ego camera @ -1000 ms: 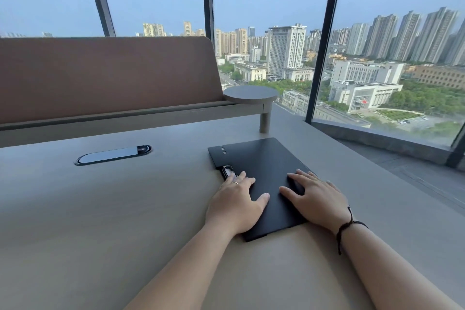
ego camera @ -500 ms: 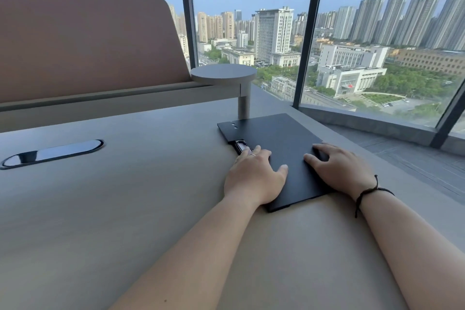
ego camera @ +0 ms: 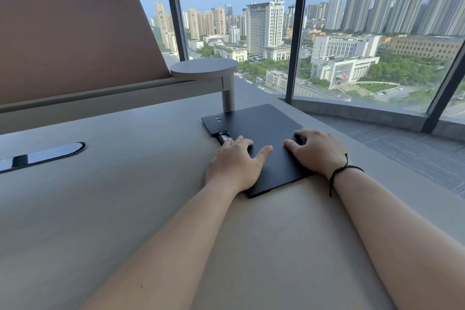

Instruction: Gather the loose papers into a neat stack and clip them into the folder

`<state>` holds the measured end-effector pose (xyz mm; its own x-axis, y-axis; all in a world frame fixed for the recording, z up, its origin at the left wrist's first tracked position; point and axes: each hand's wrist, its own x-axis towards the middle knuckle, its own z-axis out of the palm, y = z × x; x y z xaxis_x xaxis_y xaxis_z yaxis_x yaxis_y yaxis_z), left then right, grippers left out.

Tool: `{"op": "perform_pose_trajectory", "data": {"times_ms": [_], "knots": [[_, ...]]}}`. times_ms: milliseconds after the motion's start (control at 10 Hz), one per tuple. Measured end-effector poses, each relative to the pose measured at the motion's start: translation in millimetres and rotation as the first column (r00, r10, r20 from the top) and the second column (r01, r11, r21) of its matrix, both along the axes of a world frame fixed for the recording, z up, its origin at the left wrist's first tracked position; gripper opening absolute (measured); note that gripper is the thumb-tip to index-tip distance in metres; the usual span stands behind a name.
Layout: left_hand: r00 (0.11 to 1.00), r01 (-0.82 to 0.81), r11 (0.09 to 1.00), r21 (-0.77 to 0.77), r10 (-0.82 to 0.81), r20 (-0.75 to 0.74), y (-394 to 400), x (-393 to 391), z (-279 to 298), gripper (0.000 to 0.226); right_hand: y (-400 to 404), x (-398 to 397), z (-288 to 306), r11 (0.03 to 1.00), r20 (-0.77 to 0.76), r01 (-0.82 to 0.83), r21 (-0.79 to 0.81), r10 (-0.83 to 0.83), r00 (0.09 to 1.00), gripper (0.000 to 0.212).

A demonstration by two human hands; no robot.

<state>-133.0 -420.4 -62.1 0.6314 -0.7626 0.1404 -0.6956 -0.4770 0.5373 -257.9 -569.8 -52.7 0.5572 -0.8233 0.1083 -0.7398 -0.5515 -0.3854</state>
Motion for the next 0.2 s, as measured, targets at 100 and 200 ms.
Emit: {"op": "perform_pose_trajectory", "data": {"times_ms": [100, 200], "knots": [[0.996, 0.023, 0.991, -0.130, -0.035, -0.086, 9, 2, -2, 0.052, 5, -6, 1, 0.996, 0.129, 0.072, -0.043, -0.066, 0.989, 0.048], [0.991, -0.014, 0.962, -0.271, -0.022, -0.132, 29, -3, -1, 0.038, 35, -2, 5, 0.977, 0.238, 0.064, -0.204, -0.014, 0.971, 0.042]]}}
